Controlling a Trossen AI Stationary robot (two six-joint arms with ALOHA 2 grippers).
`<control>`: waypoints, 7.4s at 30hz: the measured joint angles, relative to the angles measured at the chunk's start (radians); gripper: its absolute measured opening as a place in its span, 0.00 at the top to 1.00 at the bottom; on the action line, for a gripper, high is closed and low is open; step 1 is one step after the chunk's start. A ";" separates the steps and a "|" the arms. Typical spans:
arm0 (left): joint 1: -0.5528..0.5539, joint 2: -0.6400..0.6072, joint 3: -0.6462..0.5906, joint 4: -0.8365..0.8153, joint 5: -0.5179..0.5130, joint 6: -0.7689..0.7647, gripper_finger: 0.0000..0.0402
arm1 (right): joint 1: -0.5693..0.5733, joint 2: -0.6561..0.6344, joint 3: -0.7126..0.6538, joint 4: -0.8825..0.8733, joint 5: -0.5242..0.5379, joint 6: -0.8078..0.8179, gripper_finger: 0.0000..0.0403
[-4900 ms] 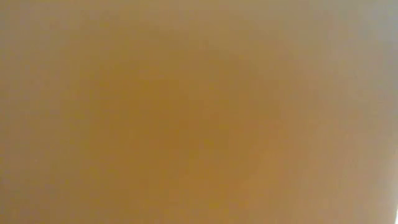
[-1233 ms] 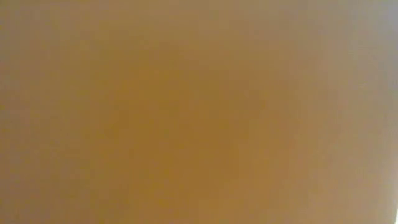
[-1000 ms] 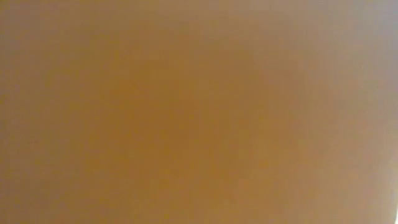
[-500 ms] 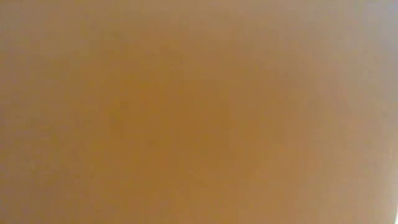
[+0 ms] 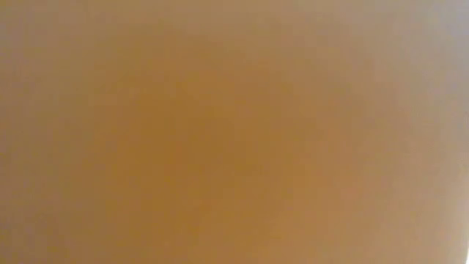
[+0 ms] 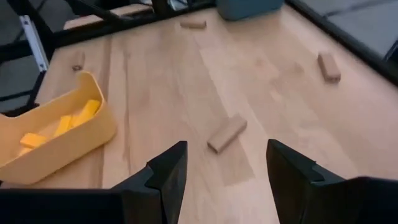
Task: Sort blocks
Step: Put the brown block into the blue bin
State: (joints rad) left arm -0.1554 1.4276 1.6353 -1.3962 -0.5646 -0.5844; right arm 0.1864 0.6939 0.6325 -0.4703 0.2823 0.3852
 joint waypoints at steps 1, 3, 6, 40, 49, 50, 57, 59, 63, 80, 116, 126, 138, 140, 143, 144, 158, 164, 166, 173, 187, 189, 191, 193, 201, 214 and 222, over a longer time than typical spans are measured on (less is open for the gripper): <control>-0.005 -0.057 -0.082 0.027 0.007 -0.038 1.00 | 0.000 0.005 -0.012 0.009 0.000 0.020 0.60; -0.010 -0.165 -0.244 0.105 0.036 -0.116 1.00 | 0.000 0.014 -0.042 0.064 0.001 0.055 0.60; -0.006 -0.286 -0.460 0.226 0.116 -0.196 1.00 | 0.000 0.037 -0.093 0.159 0.003 0.107 0.60; 0.168 -0.245 -0.738 0.778 0.277 0.586 0.67 | -0.115 0.405 0.169 -0.222 -0.080 0.132 0.60; 0.257 -0.203 -0.754 0.254 0.337 -0.023 0.67 | -0.124 0.435 0.169 -0.109 -0.043 0.122 0.60; 0.275 -0.196 -0.766 0.217 0.344 -0.063 0.67 | -0.129 0.443 0.169 -0.092 -0.046 0.098 0.60; 0.426 -0.166 -0.895 0.211 0.408 -0.018 0.67 | -0.167 0.500 0.169 -0.038 -0.053 -0.014 0.60; 0.468 -0.160 -0.923 0.272 0.417 0.021 0.67 | -0.175 0.514 0.168 -0.040 -0.053 -0.028 0.60; 0.529 -0.141 -0.943 0.296 0.447 0.069 0.67 | -0.186 0.541 0.168 -0.051 -0.056 -0.058 0.60; 0.594 -0.005 -0.942 0.392 0.482 0.207 0.67 | -0.235 0.587 0.168 -0.101 -0.102 -0.120 0.60; 0.591 -0.114 -1.090 0.551 0.549 0.089 0.65 | -0.273 0.587 0.168 -0.116 -0.101 -0.139 0.60; 0.566 -0.165 -0.961 0.511 0.582 0.133 0.81 | -0.273 0.587 0.168 -0.126 -0.101 -0.144 0.60; 0.846 -0.241 -0.658 0.581 0.310 0.333 0.81 | -0.273 0.587 0.168 -0.135 -0.101 -0.136 0.60; 0.954 -0.207 -0.661 0.561 0.306 0.326 0.81 | -0.273 0.587 0.168 -0.144 -0.102 -0.110 0.60; 1.094 -0.172 -0.684 0.504 0.292 0.258 0.81 | -0.264 0.587 0.168 -0.182 -0.103 -0.066 0.60; 1.132 -0.162 -0.693 0.504 0.339 0.252 0.81 | -0.259 0.587 0.168 -0.200 -0.103 -0.057 0.60; 1.187 -0.152 -0.700 0.472 0.510 0.325 0.40 | -0.250 0.587 0.168 -0.212 -0.101 -0.090 0.60; 1.148 -0.163 -0.641 0.439 0.533 0.425 0.36 | -0.252 0.587 0.168 -0.212 -0.108 -0.093 0.60; 1.091 -0.178 -0.626 0.471 0.619 0.445 0.36 | -0.258 0.587 0.168 -0.212 -0.136 -0.094 0.60; 0.796 -0.175 -0.617 0.764 0.744 0.507 0.35 | -0.271 0.585 0.215 -0.355 -0.158 -0.013 0.60; 0.555 0.059 -0.618 1.207 0.918 0.701 0.35 | -0.167 0.584 0.267 -0.867 -0.475 0.084 0.61; 0.555 0.095 -0.618 1.235 0.977 0.700 0.35 | -0.137 0.584 0.229 -0.865 -0.498 0.052 0.62; 0.554 0.115 -0.618 1.262 1.031 0.700 0.35 | -0.108 0.584 0.196 -0.856 -0.507 0.010 0.63; 0.553 0.125 -0.618 1.266 1.050 0.701 0.35 | -0.092 0.584 0.171 -0.827 -0.521 -0.052 0.64; 0.554 0.127 -0.618 1.250 1.051 0.705 0.35 | -0.048 0.584 0.135 -0.657 -0.492 -0.210 0.64; 0.533 0.127 -0.619 1.126 1.052 0.831 0.35 | 0.017 0.598 0.053 -0.627 -0.419 -0.263 0.64; 0.532 0.109 -0.620 1.104 1.052 0.836 0.35 | 0.052 0.765 0.053 -0.592 -0.411 -0.256 0.64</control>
State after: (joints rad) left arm 0.3770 1.5364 1.0157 -0.2926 0.4870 0.2512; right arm 0.2383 1.4589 0.6857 -1.0625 -0.1284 0.1293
